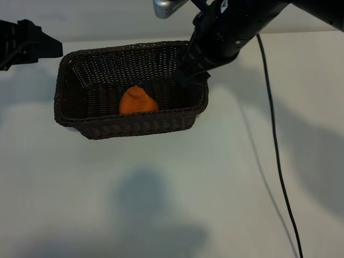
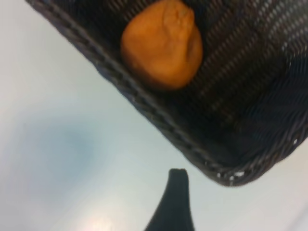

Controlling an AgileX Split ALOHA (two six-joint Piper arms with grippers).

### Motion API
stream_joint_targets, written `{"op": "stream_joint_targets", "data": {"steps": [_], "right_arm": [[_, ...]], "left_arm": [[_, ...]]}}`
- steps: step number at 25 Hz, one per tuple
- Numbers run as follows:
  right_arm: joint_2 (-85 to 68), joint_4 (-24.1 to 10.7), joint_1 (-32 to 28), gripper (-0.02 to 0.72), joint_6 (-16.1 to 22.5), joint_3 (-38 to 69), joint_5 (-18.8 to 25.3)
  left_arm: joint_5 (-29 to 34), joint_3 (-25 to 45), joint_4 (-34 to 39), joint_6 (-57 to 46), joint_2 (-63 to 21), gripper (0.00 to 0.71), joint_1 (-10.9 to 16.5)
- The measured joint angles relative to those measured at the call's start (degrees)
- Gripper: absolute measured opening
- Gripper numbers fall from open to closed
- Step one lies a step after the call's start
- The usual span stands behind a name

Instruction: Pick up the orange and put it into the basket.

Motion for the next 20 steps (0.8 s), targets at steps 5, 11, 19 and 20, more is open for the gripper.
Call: {"op": "stream_joint_targets", "data": {"steps": [5, 11, 19, 20], "right_arm": [[-2.16, 0.00, 0.00, 0.620, -0.12, 0.00, 1.52], [-4.01, 0.00, 0.00, 0.607, -0.12, 0.00, 4.60], [-4.01, 2.76, 0.00, 0.602, -0.12, 0.00, 7.53], [-4.01, 2.95, 0.00, 0.602, -0.12, 0.00, 7.60]], "left_arm": [[0.47, 0.00, 0.00, 0.00, 0.00, 0.588, 0.00], [1.82, 0.00, 0.00, 0.00, 0.00, 0.588, 0.00], [5.42, 0.00, -1.78, 1.23, 0.00, 0.588, 0.00], [5.77, 0.00, -2.10, 1.50, 0.00, 0.588, 0.00]]}}
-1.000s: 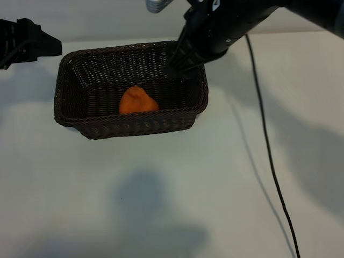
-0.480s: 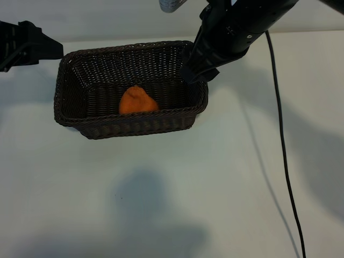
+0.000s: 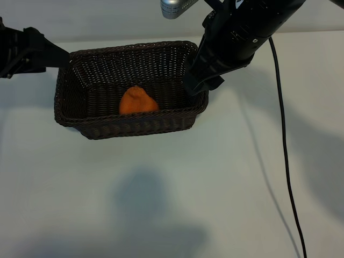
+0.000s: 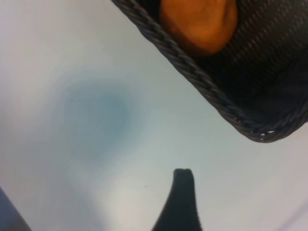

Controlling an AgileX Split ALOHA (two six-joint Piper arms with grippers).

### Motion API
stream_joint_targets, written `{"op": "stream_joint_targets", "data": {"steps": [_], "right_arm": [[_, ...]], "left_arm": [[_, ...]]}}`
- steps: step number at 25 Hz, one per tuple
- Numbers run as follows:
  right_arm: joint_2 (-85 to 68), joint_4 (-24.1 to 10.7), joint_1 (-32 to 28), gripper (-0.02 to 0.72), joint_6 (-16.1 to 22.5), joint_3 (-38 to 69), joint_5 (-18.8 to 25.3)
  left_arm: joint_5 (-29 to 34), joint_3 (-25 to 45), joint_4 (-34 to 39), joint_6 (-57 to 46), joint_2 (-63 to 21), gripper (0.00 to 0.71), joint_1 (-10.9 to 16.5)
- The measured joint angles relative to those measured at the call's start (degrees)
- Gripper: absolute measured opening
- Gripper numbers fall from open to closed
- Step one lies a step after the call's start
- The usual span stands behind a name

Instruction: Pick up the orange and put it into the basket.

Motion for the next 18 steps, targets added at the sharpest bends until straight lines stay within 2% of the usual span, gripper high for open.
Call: {"op": "stream_joint_targets", "data": {"steps": [9, 18], "right_arm": [[0.00, 0.18, 0.00, 0.597, 0.00, 0.00, 0.38], [0.00, 0.24, 0.00, 0.595, -0.13, 0.00, -0.05]], "left_arm": [[0.98, 0.00, -4.95, 2.87, 0.00, 0.588, 0.00], [0.98, 0.00, -5.21, 2.96, 0.00, 0.588, 0.00]]}}
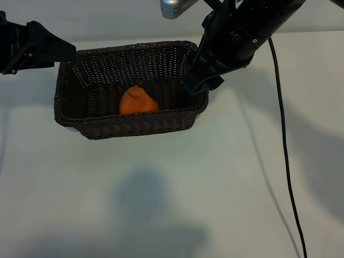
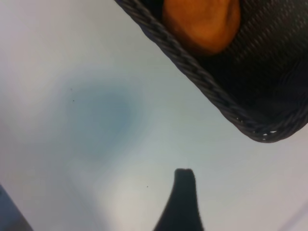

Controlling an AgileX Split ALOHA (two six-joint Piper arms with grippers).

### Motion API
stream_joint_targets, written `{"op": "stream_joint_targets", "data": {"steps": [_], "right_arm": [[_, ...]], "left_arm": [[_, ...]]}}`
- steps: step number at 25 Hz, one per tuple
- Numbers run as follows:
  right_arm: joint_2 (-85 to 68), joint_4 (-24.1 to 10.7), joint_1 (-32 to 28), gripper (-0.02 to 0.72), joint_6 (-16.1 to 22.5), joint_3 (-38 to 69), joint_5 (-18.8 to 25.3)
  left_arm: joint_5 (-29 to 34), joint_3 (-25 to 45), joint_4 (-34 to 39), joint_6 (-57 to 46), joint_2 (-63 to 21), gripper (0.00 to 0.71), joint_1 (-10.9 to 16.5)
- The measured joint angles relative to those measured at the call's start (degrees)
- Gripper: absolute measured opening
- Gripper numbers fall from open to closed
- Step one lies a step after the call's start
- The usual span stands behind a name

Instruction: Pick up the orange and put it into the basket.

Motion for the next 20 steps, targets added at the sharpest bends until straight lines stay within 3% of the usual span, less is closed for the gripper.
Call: {"op": "stream_joint_targets", "data": {"steps": [20], "right_arm": [[0.00, 0.06, 0.00, 0.595, 0.05, 0.00, -0.54]], "left_arm": [[0.04, 0.00, 0.02, 0.04, 0.00, 0.588, 0.00]]}}
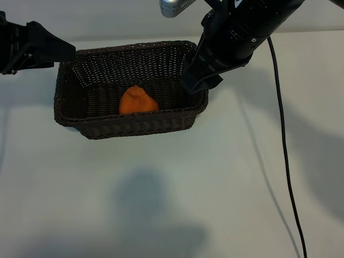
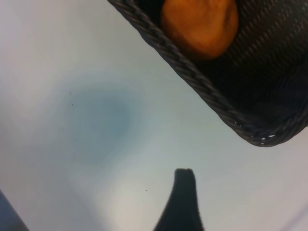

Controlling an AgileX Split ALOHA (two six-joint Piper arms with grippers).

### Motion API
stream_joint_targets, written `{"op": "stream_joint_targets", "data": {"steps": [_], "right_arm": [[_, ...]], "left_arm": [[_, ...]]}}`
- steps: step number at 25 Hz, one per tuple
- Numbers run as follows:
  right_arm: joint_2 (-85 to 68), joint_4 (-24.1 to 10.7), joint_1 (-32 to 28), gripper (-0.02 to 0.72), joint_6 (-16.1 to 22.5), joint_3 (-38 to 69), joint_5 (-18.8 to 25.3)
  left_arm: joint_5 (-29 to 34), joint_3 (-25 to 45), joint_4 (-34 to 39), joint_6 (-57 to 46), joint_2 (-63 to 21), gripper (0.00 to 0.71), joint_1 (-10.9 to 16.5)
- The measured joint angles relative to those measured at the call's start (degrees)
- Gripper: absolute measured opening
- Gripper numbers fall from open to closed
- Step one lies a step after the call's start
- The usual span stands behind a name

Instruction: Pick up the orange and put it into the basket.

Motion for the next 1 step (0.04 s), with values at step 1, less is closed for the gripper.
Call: {"op": "stream_joint_targets", "data": {"steps": [1], "right_arm": [[0.00, 0.00, 0.00, 0.595, 0.00, 0.00, 0.00]], "left_arm": [[0.00, 0.00, 0.00, 0.00, 0.00, 0.588, 0.00]]}}
